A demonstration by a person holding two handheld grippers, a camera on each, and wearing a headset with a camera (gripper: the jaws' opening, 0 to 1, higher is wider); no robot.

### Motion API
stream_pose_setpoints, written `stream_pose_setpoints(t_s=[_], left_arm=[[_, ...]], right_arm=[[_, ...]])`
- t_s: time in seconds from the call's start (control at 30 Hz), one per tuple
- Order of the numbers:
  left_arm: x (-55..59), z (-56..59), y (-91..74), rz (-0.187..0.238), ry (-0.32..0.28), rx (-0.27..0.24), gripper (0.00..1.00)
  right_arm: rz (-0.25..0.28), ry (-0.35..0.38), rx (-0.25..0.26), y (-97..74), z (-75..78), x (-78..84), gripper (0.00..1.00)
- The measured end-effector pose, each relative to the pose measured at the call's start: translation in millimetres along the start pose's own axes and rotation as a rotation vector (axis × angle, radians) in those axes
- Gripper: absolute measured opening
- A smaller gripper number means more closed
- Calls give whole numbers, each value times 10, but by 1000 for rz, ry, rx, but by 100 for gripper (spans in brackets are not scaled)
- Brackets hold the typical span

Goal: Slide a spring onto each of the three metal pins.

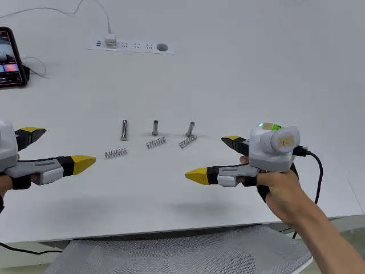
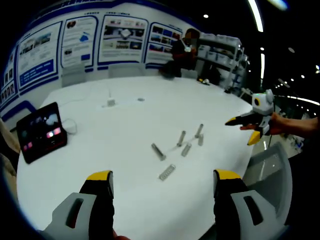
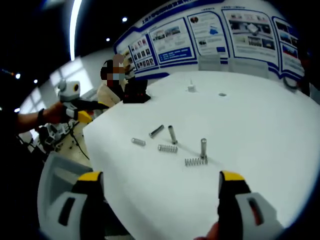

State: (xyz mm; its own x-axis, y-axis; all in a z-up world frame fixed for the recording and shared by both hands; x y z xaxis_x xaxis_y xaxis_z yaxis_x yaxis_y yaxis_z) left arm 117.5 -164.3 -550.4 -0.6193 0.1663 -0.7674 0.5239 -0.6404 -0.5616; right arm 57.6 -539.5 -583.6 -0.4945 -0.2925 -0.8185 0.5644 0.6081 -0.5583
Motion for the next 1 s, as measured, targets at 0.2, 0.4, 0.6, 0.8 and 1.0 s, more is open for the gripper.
stream_pose_setpoints(t_s=[0.2, 0.4, 0.6, 0.8, 1.0], left_arm=[[-27, -31, 108, -19, 9, 9, 79], [-57, -78, 245, -35, 16, 17, 76], [-75, -109, 387, -58, 23, 29, 75], [-83, -120, 532, -63, -1, 45, 74], [-113, -90, 661, -62, -18, 58, 74]], right_arm=[[-2, 3, 0, -30, -44, 23, 96], [-2, 9, 9, -61, -59, 38, 96], [-8, 13, 17, -78, -72, 73, 96], [-16, 21, 24, -104, -81, 109, 95], [-14, 32, 29, -125, -75, 136, 94]])
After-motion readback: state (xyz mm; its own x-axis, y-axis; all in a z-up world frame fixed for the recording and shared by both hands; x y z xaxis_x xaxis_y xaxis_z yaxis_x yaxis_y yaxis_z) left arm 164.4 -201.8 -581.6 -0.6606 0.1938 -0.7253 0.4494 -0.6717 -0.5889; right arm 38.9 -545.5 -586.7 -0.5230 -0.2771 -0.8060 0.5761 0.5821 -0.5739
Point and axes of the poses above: the centre of the closed fingertips' face, and the gripper's own axes: y roughly forward along the fingers, z roughly to its right, x roughly out of its underside, the point moved 10 cm from there along -y, roughly backward along the fingers, and after that the axes turned 9 degrees about -y, right-handed, at the moved point
